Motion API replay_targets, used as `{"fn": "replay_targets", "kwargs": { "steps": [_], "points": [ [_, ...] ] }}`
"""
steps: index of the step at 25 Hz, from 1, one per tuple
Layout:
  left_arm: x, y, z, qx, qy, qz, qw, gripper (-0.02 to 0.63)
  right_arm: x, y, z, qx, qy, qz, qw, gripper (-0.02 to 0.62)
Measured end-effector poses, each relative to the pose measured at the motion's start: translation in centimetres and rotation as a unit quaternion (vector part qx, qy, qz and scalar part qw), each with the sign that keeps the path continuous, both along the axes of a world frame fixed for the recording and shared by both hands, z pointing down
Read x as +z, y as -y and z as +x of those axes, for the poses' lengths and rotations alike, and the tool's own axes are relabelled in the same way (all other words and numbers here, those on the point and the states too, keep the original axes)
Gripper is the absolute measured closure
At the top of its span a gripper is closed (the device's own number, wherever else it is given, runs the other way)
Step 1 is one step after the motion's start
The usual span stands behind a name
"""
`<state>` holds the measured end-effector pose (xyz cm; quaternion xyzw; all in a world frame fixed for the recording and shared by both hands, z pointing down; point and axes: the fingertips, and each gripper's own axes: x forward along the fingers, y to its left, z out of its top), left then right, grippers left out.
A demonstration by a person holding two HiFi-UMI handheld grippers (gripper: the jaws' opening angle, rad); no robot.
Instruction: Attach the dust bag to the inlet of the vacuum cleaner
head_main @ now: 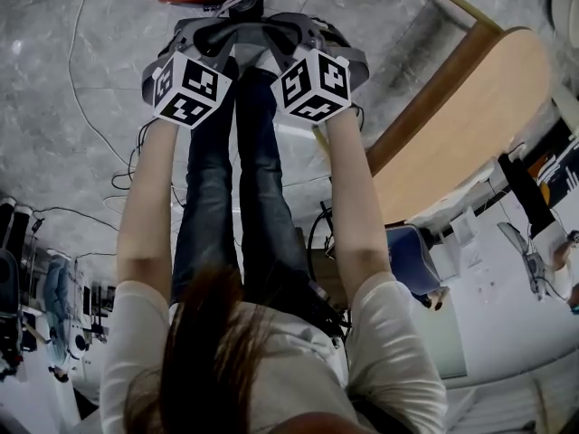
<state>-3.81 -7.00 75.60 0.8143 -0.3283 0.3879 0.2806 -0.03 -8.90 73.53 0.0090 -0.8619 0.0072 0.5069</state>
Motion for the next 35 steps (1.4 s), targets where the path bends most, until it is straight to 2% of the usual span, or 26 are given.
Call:
{"fn": "replay_targets", "kwargs": {
  "steps": [5,8,11,20,24,28,35],
  "points": [
    [-0.2,-0.6,0.5,-0.01,-0.014,-0.028,0.9995,0.481,0.1,-0.2,0.3,0.047,-0.002,-0.031,0.998,0.515],
    [-0.6,-0.8,0.8,-0.014,-0.027,-0.036,0.9989,0.415,0.2,-0.5,0.5,0.063,-0.007,-0.055,0.996,0.441],
    [-0.7,-0.7,1.0,-0.013,-0.031,-0.04,0.9986,0.381,0.1,-0.7,0.6,0.072,-0.008,-0.065,0.995,0.405],
    [-1.4,-0.6,1.1,-0.013,-0.029,-0.032,0.999,0.37,-1.0,-0.7,0.2,0.102,0.015,-0.064,0.993,0.396],
    [-2.7,-0.2,1.0,-0.023,-0.033,-0.021,0.999,0.37,-2.9,0.0,-0.2,0.141,0.048,-0.067,0.987,0.396],
    [-5.4,0.9,0.8,-0.043,-0.038,0.005,0.9983,0.38,-5.2,0.8,-0.6,0.182,0.087,-0.073,0.977,0.431],
    [-11.6,2.9,0.6,-0.088,-0.053,0.068,0.9924,0.498,-10.1,2.4,-1.3,0.268,0.165,-0.08,0.946,0.563]
  ]
}}
